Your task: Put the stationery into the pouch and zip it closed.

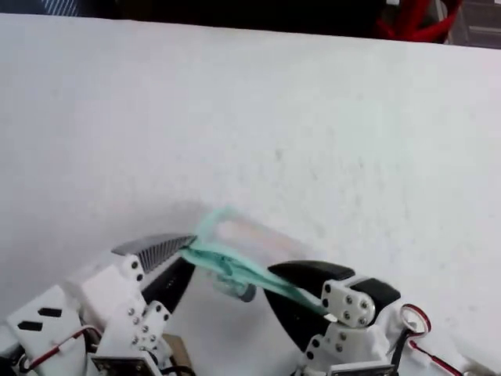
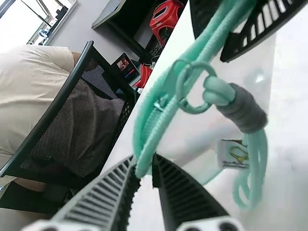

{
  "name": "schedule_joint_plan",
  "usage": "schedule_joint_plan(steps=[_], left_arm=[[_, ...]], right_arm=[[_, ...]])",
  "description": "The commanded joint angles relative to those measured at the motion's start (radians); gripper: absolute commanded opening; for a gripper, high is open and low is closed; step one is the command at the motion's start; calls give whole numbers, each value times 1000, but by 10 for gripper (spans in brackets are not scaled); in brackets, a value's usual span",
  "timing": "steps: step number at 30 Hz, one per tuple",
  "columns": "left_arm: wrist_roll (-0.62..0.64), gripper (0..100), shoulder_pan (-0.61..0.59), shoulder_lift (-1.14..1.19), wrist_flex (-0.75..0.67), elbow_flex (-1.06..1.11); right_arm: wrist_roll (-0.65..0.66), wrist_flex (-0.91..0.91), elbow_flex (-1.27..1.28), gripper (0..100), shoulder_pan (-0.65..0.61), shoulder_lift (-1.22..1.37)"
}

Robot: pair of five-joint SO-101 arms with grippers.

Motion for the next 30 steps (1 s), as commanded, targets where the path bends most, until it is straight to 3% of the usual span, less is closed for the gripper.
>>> schedule_joint_plan(steps=[1,6,10,18,22,26,30], left_arm=[[15,23,27,1,-11,-31],[89,23,27,1,-11,-68],[181,23,27,1,-6,-58],[250,23,25,-24,-69,115],[287,23,27,-128,-77,180],[282,35,27,-222,-29,169],[288,197,22,-213,34,121]], right_arm=[[-9,-10,-32,22,-30,16],[-31,-41,35,34,28,15],[-146,-77,176,153,125,5],[-144,-274,377,146,263,12],[51,-351,439,6,255,15],[110,-323,485,21,214,5],[172,-266,446,21,163,5]])
